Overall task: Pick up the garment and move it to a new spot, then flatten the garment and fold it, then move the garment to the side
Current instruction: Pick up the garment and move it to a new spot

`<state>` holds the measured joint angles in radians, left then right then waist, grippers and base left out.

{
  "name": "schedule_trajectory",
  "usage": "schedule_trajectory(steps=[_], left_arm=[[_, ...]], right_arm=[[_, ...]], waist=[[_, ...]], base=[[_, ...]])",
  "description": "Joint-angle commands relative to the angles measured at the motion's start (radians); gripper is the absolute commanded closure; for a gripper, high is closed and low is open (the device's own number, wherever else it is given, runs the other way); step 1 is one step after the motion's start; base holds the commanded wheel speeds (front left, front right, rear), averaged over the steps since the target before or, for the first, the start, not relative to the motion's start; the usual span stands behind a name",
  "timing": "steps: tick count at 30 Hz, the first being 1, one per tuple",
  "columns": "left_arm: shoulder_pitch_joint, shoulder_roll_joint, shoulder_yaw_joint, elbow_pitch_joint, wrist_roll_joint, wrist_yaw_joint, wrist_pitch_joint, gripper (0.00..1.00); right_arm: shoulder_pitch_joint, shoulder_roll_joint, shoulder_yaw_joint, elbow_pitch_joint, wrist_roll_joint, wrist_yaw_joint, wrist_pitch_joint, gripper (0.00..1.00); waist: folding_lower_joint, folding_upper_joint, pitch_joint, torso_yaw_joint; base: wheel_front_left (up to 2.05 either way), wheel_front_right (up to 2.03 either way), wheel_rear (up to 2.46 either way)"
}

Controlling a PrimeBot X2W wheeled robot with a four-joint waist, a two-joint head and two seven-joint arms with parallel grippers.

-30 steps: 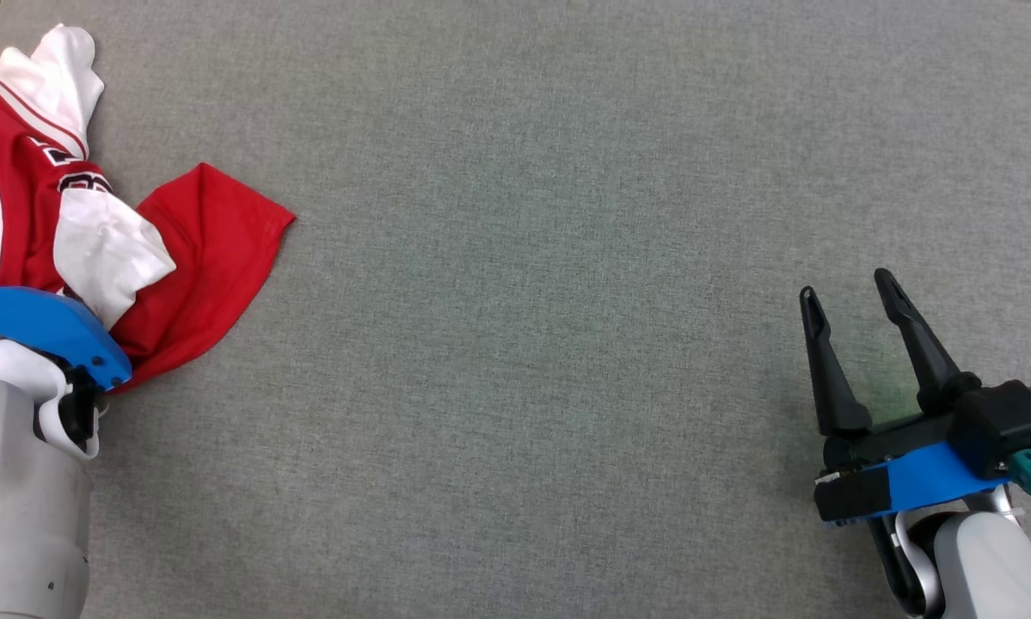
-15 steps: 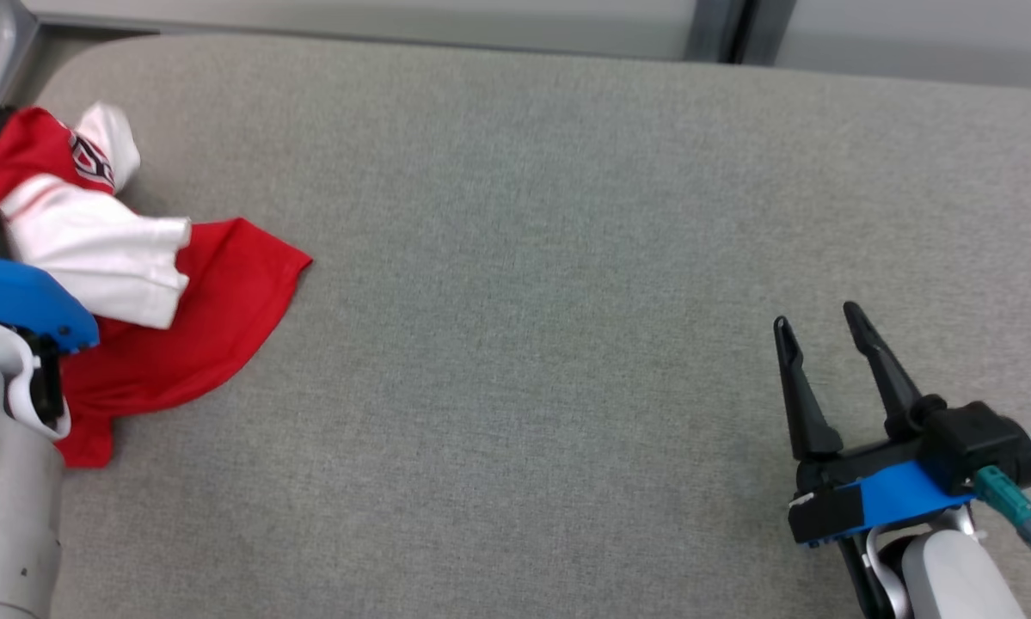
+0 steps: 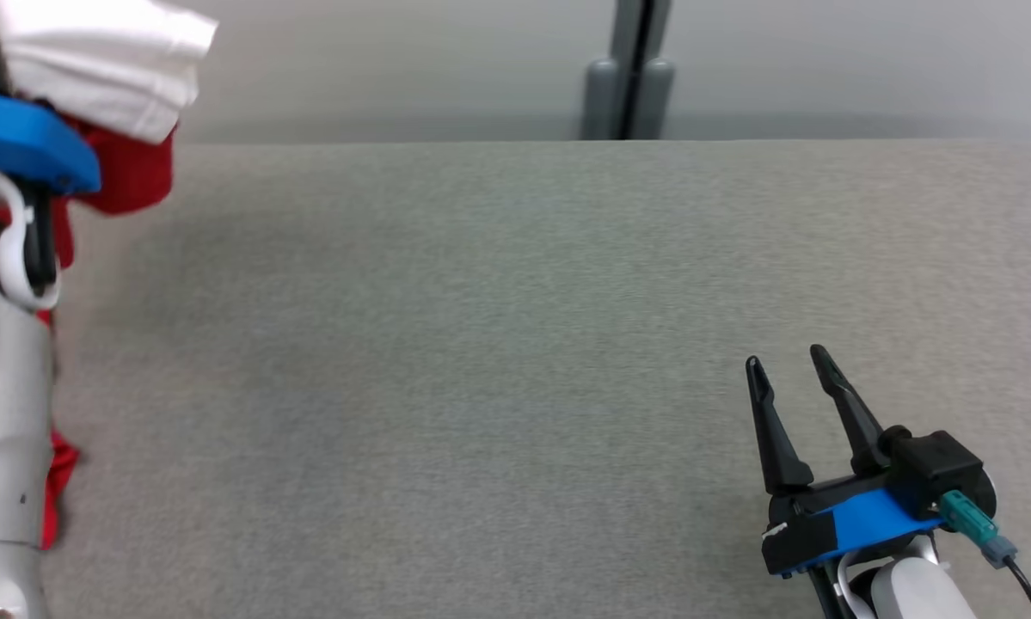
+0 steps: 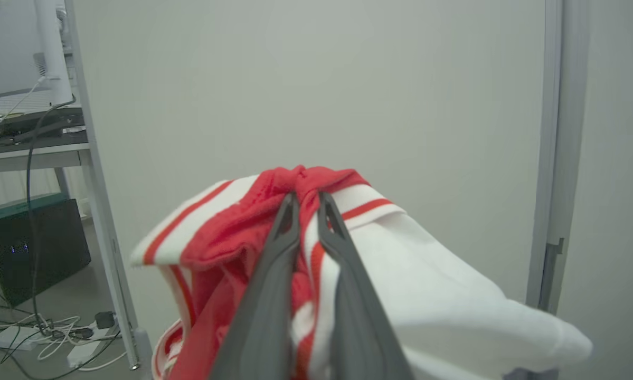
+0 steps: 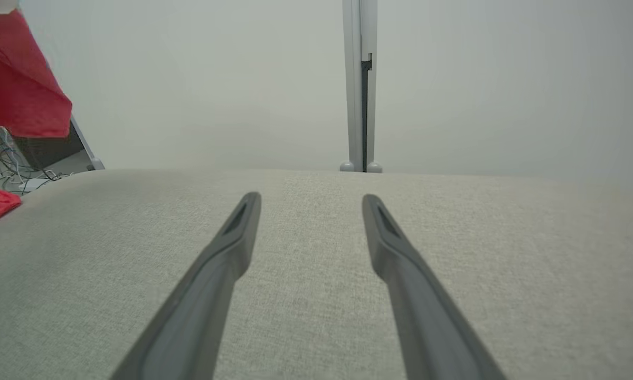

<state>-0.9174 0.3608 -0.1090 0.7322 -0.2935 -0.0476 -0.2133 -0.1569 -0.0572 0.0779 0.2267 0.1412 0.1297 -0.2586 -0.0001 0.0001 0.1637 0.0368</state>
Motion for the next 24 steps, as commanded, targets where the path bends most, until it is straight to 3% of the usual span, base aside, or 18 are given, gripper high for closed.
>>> schedule_trajectory(steps=[1,14,20,24], left_arm=[[-0.016,-0.011,-0.013,-0.040,0.009,0.001,0.009,1.00],[-0.002,-0.071,-0.110,-0.479,0.002,0.001,0.211,1.00],[0.016,-0.114,-0.158,-0.513,-0.005,0.002,0.251,1.00],[0.040,-0.160,-0.178,-0.492,-0.041,-0.009,0.246,1.00]], right_arm=[[0.015,0.005,0.001,0.005,0.004,0.002,-0.007,0.00],[-0.005,0.006,0.042,-0.007,0.093,0.002,-0.007,0.00],[-0.005,0.006,0.052,-0.006,0.114,0.002,-0.007,0.00],[-0.023,0.007,0.050,-0.017,0.117,0.002,-0.007,0.00]], waist=[[0.0001,-0.0001,-0.033,-0.045],[0.0001,-0.0001,-0.038,-0.303],[0.0001,-0.0001,-0.017,-0.391],[0.0001,-0.0001,0.010,-0.411]], base=[[0.00,0.00,0.00],[0.00,0.00,0.00],[0.00,0.00,0.00],[0.00,0.00,0.00]])
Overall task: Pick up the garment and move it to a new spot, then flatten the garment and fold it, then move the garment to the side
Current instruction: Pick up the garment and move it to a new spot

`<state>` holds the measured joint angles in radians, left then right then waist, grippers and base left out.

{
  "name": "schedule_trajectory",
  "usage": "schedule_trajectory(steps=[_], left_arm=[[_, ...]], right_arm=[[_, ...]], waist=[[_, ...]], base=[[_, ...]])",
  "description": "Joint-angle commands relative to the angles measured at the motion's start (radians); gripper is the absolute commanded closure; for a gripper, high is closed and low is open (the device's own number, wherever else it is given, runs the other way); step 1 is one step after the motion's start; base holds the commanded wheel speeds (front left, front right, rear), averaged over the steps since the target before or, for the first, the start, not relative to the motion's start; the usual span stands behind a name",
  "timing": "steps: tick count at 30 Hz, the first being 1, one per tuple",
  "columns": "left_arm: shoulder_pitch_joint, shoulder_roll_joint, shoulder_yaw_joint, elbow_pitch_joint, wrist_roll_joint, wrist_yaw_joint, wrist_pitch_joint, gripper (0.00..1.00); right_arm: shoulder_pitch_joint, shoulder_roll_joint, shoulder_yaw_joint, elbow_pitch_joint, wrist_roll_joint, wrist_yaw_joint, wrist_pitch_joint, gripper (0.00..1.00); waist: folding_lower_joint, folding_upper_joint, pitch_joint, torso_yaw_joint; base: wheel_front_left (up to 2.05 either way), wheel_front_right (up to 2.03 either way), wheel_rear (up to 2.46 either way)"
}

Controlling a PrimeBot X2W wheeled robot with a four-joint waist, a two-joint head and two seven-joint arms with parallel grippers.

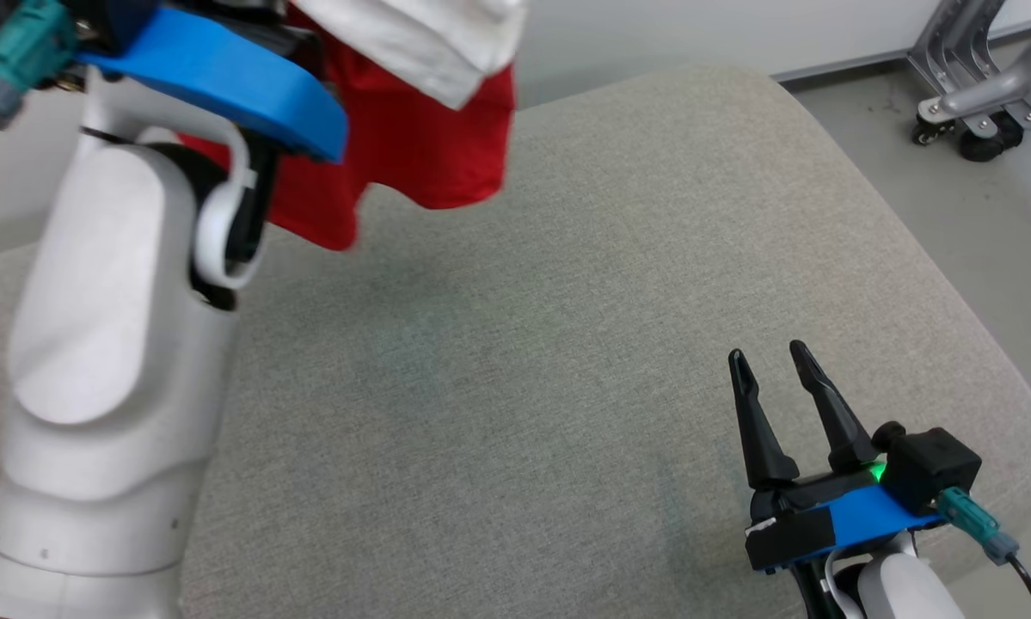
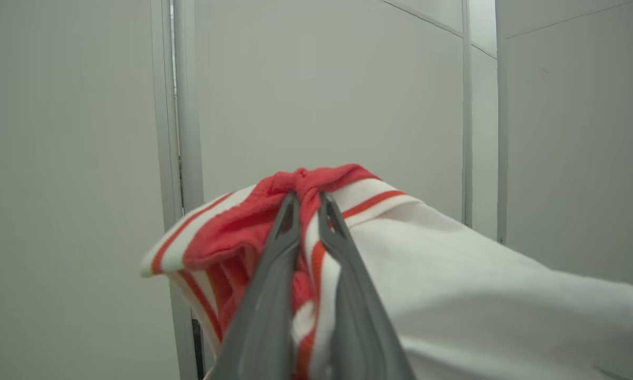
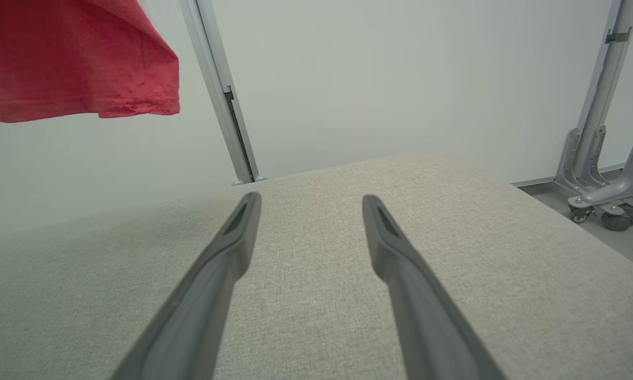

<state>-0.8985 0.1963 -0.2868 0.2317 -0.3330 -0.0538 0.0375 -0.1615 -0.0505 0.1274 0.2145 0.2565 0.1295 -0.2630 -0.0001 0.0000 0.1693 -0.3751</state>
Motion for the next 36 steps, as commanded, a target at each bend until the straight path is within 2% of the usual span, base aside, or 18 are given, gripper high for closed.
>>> schedule_trajectory(steps=[1,8,14,21,22,23,24,30,36], left_arm=[[0.033,-0.001,-0.005,0.017,-0.005,-0.004,-0.010,1.00],[0.150,-0.052,-0.042,0.107,-0.037,-0.009,-0.052,1.00],[0.305,-0.075,-0.063,0.232,-0.064,-0.007,-0.116,1.00],[0.461,-0.099,-0.093,0.361,-0.093,-0.024,-0.201,1.00],[0.469,-0.101,-0.098,0.367,-0.088,-0.021,-0.215,0.59],[0.469,-0.101,-0.098,0.367,-0.088,-0.021,-0.215,0.59],[0.474,-0.104,-0.101,0.371,-0.085,-0.020,-0.228,0.00],[0.480,-0.119,-0.089,0.337,-0.079,-0.003,-0.292,0.00],[0.525,-0.100,-0.011,0.223,-0.050,0.023,-0.303,0.00]], right_arm=[[-0.021,0.000,-0.002,-0.008,0.002,0.002,-0.003,0.00],[-0.035,0.000,-0.012,-0.013,-0.010,0.002,-0.003,0.00],[-0.038,0.000,-0.004,-0.009,-0.011,0.002,-0.003,0.00],[-0.016,0.000,-0.023,-0.005,-0.029,0.002,-0.003,0.00],[-0.014,0.000,-0.023,-0.004,-0.033,0.002,-0.003,0.00],[-0.014,0.000,-0.023,-0.004,-0.033,0.002,-0.003,0.00],[-0.011,0.000,-0.021,-0.003,-0.036,0.002,-0.003,0.00],[-0.003,0.000,-0.021,0.001,-0.045,0.002,-0.002,0.00],[0.013,0.000,-0.026,0.004,-0.051,0.002,-0.002,0.00]], waist=[[0.0001,0.0000,0.011,0.000],[0.0001,0.0000,0.033,0.016],[0.0001,0.0000,0.034,0.034],[0.0001,0.0000,0.017,0.071],[0.0001,0.0000,0.014,0.078],[0.0001,0.0000,0.014,0.078],[0.0001,0.0000,0.010,0.086],[0.0001,0.0000,-0.017,0.140],[0.0001,0.0000,-0.050,0.199]], base=[[0.00,0.00,0.00],[0.00,0.00,0.00],[0.00,0.00,0.00],[0.00,0.00,0.00],[0.00,0.00,0.00],[0.00,0.00,0.00],[0.00,0.00,0.00],[0.00,0.00,0.00],[0.00,0.00,0.00]])
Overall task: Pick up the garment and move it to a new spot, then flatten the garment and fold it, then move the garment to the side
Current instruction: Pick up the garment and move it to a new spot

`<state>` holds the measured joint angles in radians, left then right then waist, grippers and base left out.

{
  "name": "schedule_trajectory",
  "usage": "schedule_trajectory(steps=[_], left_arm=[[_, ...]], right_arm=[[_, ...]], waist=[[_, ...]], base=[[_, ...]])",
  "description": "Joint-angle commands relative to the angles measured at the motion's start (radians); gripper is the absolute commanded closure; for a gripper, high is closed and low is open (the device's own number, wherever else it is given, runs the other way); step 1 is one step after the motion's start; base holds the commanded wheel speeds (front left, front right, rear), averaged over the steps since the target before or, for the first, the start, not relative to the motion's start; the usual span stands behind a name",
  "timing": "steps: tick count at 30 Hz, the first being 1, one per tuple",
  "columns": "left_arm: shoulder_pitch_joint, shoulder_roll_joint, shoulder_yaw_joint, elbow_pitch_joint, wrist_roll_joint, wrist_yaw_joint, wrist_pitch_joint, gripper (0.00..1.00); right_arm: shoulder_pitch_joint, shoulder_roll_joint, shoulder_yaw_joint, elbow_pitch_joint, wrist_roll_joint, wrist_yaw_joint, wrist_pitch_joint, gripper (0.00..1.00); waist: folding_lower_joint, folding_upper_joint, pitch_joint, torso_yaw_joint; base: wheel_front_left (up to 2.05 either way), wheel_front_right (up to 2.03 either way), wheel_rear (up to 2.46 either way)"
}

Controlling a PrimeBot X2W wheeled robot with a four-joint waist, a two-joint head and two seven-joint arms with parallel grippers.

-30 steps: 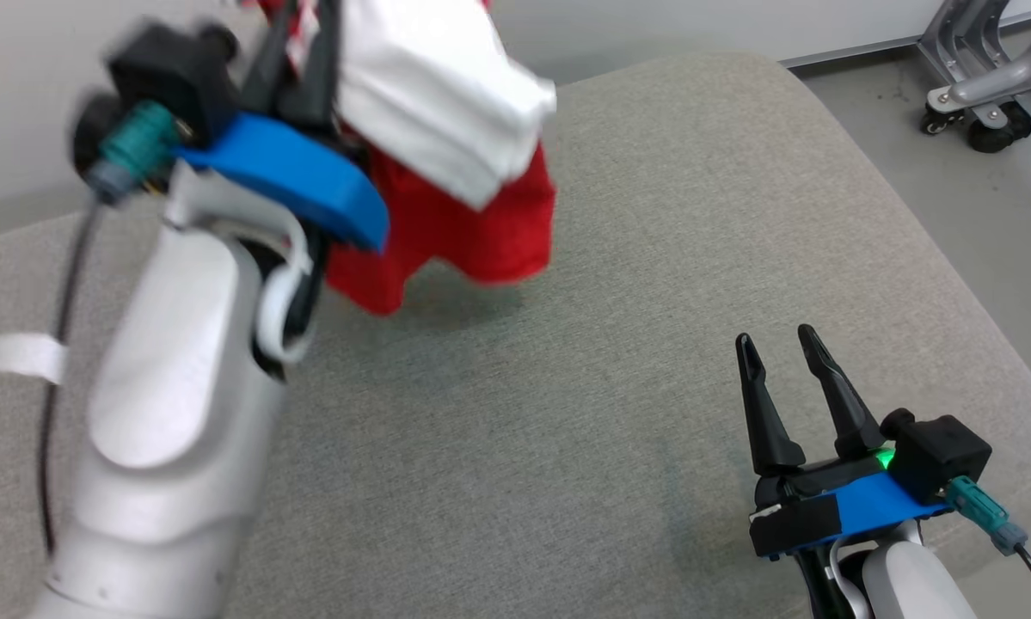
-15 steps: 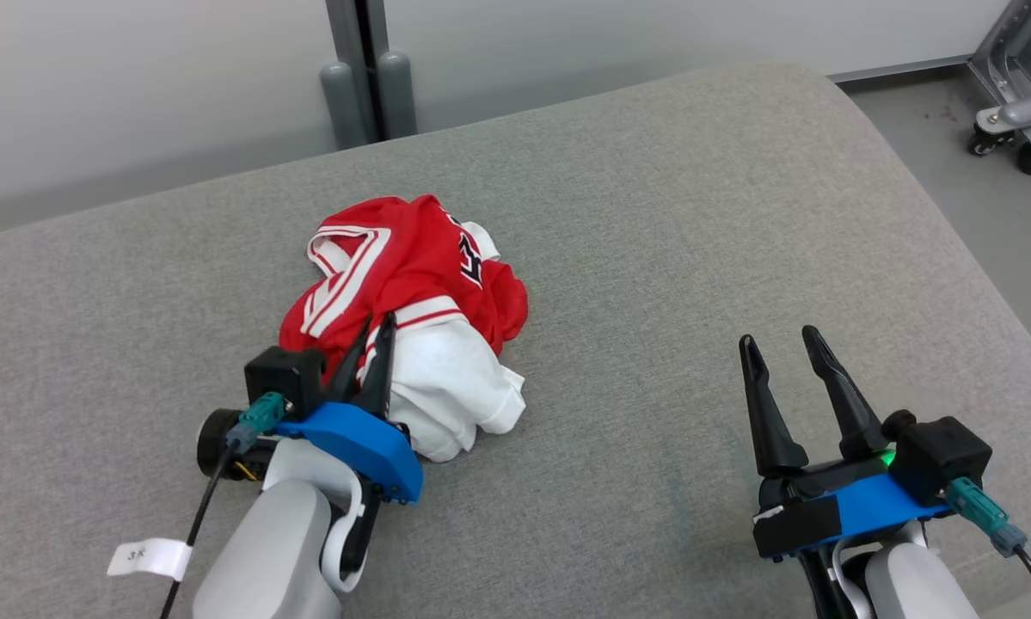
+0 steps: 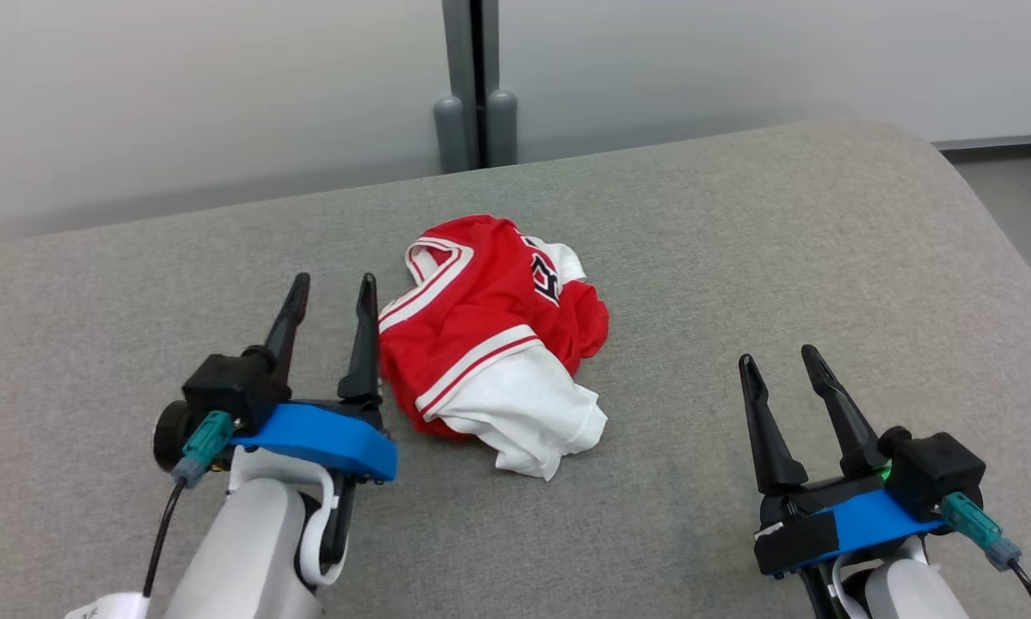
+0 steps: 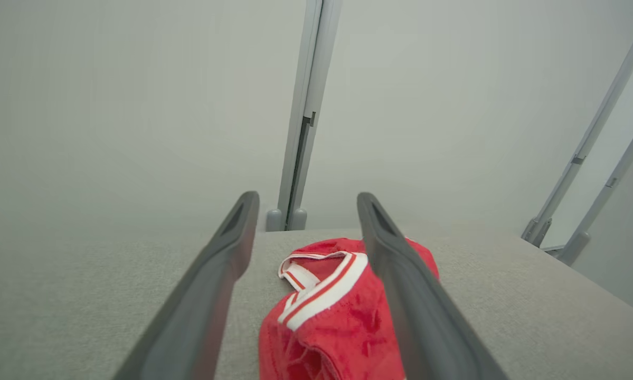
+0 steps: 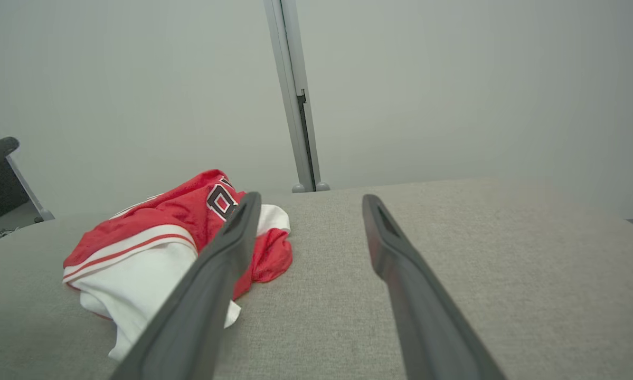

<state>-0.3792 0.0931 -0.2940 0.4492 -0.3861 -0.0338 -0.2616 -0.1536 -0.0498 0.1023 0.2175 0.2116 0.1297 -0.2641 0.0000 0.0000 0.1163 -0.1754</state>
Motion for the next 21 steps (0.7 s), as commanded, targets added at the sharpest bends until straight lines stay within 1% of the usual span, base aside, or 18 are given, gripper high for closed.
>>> schedule_trajectory(steps=[1,4,9,17,21], left_arm=[[0.022,0.005,0.013,-0.018,0.011,0.007,-0.004,0.00],[0.070,0.015,0.069,-0.086,0.036,0.017,-0.004,0.00],[0.146,0.027,0.148,-0.156,0.090,0.026,-0.004,0.00],[0.251,0.016,0.239,-0.205,0.147,0.031,-0.004,0.00],[0.290,0.009,0.267,-0.212,0.169,0.023,-0.004,0.00]], right_arm=[[0.010,-0.001,-0.003,0.001,-0.007,0.002,-0.001,0.00],[0.017,-0.001,-0.003,0.002,-0.007,0.002,-0.001,0.00],[0.032,-0.001,-0.014,0.003,-0.012,0.002,-0.001,0.00],[0.055,-0.001,-0.034,0.006,-0.022,0.002,-0.001,0.00],[0.061,-0.001,-0.040,0.008,-0.024,0.002,0.000,0.00]], waist=[[0.0000,0.0000,-0.002,0.010],[0.0000,0.0000,-0.014,0.036],[0.0000,0.0000,-0.036,0.079],[0.0000,0.0000,-0.062,0.124],[0.0000,0.0000,-0.072,0.136]], base=[[0.00,0.00,0.00],[0.00,0.00,0.00],[0.00,0.00,0.00],[0.00,0.00,0.00],[0.00,0.00,0.00]])
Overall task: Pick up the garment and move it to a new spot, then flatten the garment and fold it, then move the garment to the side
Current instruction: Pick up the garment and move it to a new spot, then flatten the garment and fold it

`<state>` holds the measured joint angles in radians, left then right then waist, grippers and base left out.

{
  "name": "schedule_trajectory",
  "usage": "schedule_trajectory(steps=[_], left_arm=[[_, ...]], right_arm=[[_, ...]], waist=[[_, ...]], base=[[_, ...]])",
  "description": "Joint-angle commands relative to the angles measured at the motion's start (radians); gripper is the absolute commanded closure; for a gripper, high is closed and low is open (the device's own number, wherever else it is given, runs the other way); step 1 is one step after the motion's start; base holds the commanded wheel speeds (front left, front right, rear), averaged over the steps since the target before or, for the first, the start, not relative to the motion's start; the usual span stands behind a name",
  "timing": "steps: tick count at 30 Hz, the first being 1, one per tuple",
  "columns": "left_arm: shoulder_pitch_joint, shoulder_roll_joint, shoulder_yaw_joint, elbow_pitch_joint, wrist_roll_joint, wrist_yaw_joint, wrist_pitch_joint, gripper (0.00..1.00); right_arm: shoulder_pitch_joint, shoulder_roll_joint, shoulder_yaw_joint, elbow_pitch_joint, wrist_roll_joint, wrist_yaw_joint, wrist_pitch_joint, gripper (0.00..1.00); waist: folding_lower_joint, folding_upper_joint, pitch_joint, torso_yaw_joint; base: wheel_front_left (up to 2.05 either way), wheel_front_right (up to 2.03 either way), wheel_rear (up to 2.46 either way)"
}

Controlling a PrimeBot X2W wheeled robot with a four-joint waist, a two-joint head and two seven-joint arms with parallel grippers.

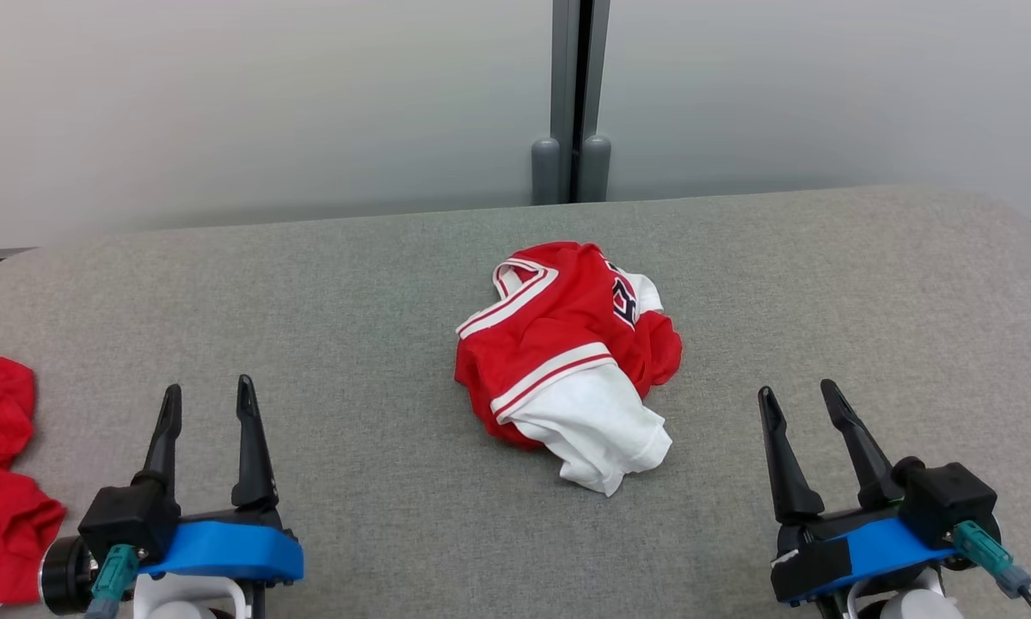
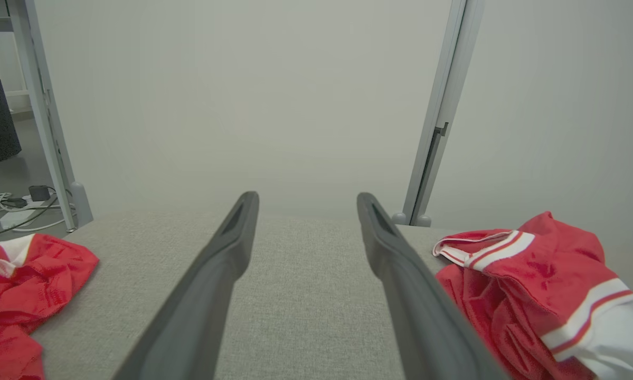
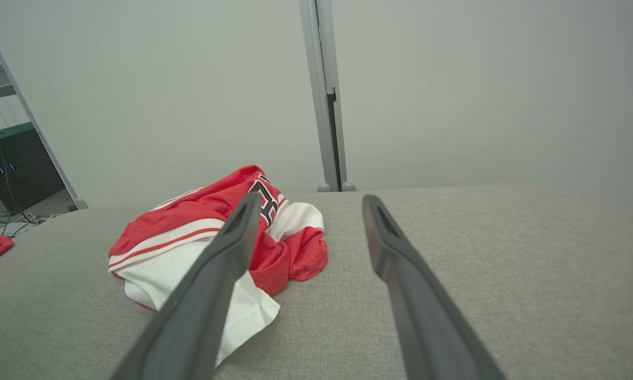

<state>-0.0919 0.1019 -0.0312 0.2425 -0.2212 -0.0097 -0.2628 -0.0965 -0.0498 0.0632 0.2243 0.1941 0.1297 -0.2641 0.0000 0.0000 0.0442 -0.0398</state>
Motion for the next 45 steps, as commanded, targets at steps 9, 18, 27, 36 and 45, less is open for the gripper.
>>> schedule_trajectory(steps=[9,18,27,36,45], left_arm=[[0.065,-0.016,0.028,0.006,0.058,-0.015,-0.003,0.00],[0.069,-0.030,0.043,0.012,0.079,-0.027,-0.003,0.00],[0.052,-0.036,0.055,0.018,0.094,-0.039,-0.003,0.00],[0.042,-0.042,0.065,0.033,0.087,-0.051,-0.003,0.00],[-0.013,-0.050,-0.010,0.077,0.035,-0.088,-0.003,0.00]], right_arm=[[0.025,-0.001,-0.005,0.013,-0.010,0.002,-0.001,0.00],[0.038,-0.001,-0.004,0.019,-0.012,0.002,-0.001,0.00],[0.025,-0.001,-0.002,0.023,-0.008,0.002,-0.001,0.00],[0.019,-0.001,0.003,0.027,-0.004,0.002,-0.001,0.00],[0.005,-0.001,0.016,0.028,-0.003,0.002,-0.001,0.00]], waist=[[0.0000,0.0000,-0.019,0.011],[0.0000,0.0000,-0.024,0.014],[0.0000,0.0000,-0.015,0.014],[0.0000,0.0000,-0.010,0.010],[0.0000,0.0000,0.000,-0.005]], base=[[0.00,0.00,0.00],[0.00,0.00,0.00],[0.00,0.00,0.00],[0.00,0.00,0.00],[0.00,0.00,0.00]])
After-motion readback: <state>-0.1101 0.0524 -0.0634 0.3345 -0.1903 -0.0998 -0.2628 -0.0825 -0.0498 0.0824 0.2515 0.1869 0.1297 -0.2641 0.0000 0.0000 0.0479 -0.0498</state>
